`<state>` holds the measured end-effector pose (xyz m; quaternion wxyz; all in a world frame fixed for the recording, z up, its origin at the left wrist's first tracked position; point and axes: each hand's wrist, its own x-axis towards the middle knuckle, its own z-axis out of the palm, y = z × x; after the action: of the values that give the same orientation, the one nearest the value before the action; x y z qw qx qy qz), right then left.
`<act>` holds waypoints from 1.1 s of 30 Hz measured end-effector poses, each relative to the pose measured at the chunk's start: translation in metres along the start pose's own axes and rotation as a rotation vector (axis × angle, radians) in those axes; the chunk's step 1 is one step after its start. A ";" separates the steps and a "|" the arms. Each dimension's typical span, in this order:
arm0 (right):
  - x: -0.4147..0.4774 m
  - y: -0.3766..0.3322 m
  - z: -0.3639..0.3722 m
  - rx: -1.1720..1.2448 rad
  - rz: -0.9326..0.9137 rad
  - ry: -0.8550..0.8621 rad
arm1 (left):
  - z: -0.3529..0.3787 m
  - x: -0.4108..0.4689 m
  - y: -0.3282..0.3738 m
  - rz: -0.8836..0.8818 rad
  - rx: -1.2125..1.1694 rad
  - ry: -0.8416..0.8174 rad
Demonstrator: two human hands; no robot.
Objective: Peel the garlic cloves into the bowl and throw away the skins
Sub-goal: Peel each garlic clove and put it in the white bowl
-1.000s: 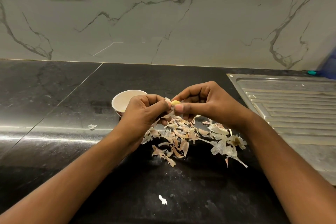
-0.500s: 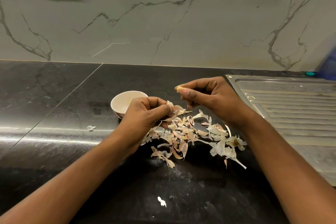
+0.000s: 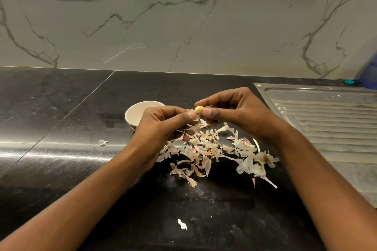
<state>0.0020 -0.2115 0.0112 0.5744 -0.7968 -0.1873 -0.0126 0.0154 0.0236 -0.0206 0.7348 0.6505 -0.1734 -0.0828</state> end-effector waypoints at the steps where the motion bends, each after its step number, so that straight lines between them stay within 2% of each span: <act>1: 0.000 0.000 0.000 -0.004 0.004 -0.009 | -0.001 0.000 0.000 0.010 0.014 -0.001; 11: -0.002 -0.001 -0.002 -0.032 0.013 -0.031 | 0.000 0.002 -0.001 0.017 -0.024 -0.009; 18: -0.002 -0.001 -0.001 -0.018 0.022 -0.025 | -0.003 0.005 -0.007 0.057 0.065 0.046; 26: -0.002 0.002 -0.007 -0.006 -0.010 0.140 | -0.003 0.002 -0.003 0.312 0.301 0.128; 33: -0.001 0.004 -0.006 0.030 -0.045 0.292 | -0.013 0.006 0.001 0.439 0.260 0.271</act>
<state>0.0031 -0.2181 0.0094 0.6069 -0.7735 -0.1196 -0.1382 0.0256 0.0341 -0.0196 0.6620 0.6914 -0.2192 0.1889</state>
